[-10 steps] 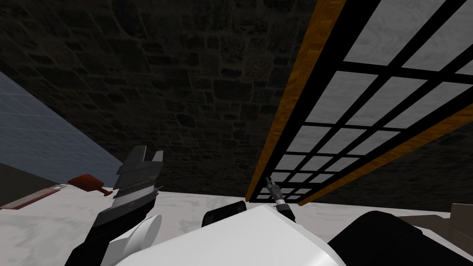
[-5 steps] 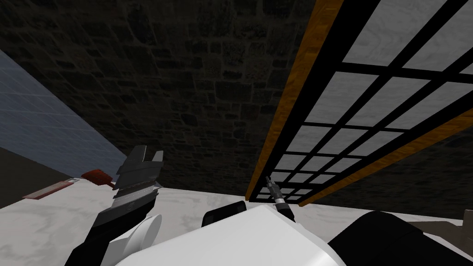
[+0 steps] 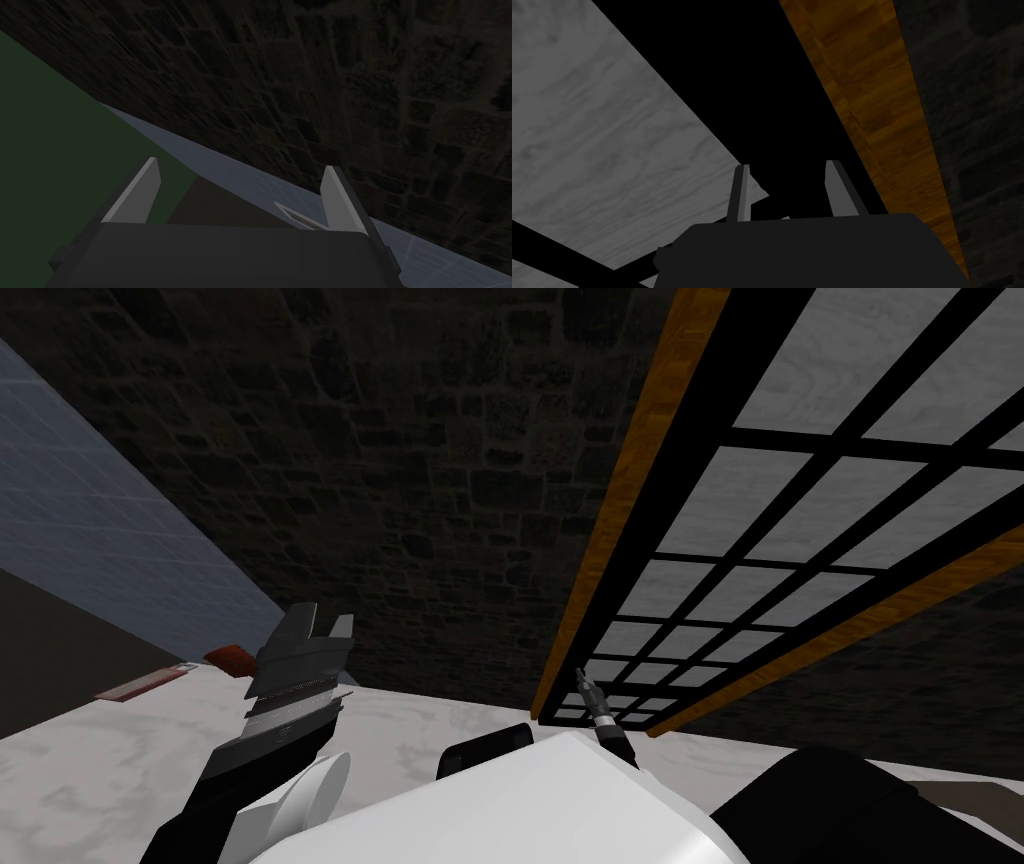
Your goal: Pull the door open
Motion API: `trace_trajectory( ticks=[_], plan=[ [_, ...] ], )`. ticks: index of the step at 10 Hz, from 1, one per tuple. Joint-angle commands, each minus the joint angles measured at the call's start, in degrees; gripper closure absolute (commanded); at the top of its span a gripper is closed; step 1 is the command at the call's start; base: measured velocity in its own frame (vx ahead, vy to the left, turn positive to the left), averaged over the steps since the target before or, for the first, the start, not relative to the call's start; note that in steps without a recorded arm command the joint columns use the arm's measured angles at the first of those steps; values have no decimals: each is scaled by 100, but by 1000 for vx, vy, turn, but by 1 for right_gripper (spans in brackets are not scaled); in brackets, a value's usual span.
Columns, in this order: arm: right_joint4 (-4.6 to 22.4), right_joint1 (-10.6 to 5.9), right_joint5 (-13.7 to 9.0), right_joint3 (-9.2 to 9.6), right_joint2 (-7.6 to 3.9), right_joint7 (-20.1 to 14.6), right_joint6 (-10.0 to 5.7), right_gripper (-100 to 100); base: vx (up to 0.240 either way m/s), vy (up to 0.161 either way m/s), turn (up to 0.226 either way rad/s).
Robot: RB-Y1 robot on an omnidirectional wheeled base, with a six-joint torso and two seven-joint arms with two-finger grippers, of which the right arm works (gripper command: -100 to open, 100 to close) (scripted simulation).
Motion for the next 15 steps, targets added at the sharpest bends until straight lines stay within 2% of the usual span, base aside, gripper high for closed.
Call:
trace_trajectory(
  ticks=[1,5,6,7,8,12,13,14,15],
  plan=[
    [-5,11,-41,4,4,-173,17,100,-37,-9,29],
    [1,-50,-249,68,4,-827,55,100,-54,-12,56],
    [1,-50,-249,68,4,-871,55,100,-39,-6,31],
    [3,-73,-326,92,4,-1092,69,100,-44,-7,53],
    [3,-73,-326,92,4,-1108,69,100,-36,-14,36],
    [9,-141,-562,164,4,-1773,111,100,-53,-17,65],
    [9,-141,-562,164,4,-1817,111,100,-41,-9,34],
    [12,-166,-647,190,3,-2036,127,100,-45,-8,66],
    [12,-166,-647,190,3,-2055,127,100,-36,-11,35]
  ],
)
